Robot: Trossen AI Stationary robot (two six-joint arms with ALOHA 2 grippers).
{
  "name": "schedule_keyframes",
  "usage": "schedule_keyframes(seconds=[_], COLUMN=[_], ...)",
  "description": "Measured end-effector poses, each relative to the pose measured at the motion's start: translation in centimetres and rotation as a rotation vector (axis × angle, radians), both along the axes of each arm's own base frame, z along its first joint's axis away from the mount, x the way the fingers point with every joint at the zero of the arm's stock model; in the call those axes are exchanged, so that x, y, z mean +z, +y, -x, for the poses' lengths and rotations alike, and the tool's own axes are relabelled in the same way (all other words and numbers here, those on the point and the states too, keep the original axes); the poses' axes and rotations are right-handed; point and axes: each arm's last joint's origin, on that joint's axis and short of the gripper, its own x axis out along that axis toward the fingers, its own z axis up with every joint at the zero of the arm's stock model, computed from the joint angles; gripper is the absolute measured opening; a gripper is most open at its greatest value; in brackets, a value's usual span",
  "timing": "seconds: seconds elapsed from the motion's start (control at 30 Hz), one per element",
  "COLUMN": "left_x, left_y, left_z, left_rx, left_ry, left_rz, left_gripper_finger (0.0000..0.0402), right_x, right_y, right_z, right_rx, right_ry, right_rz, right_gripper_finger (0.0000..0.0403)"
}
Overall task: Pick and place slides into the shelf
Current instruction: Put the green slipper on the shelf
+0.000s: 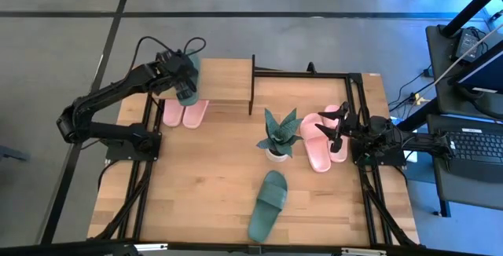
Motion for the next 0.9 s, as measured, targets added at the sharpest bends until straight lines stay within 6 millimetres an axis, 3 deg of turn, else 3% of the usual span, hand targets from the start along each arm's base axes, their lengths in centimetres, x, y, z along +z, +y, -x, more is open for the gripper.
schedule_keyframes(seconds=[0.53,0.9], left_x=[1.1,2.3], left_y=[-1.2,-3.0], left_z=[1.3,1.9], left_rx=[0.018,-0.121], left_ry=[-0.071,-0.272], left_rz=[-0.004,0.096], left_gripper_finger=[0.015,0.015], right_x=[0.0,0.0], right_y=[0.0,0.0], right_z=[0.0,0.0], right_rx=[0.0,0.0], right_ry=[0.0,0.0], right_rz=[0.001,0.001], right_gripper_finger=[0.0221,0.0221])
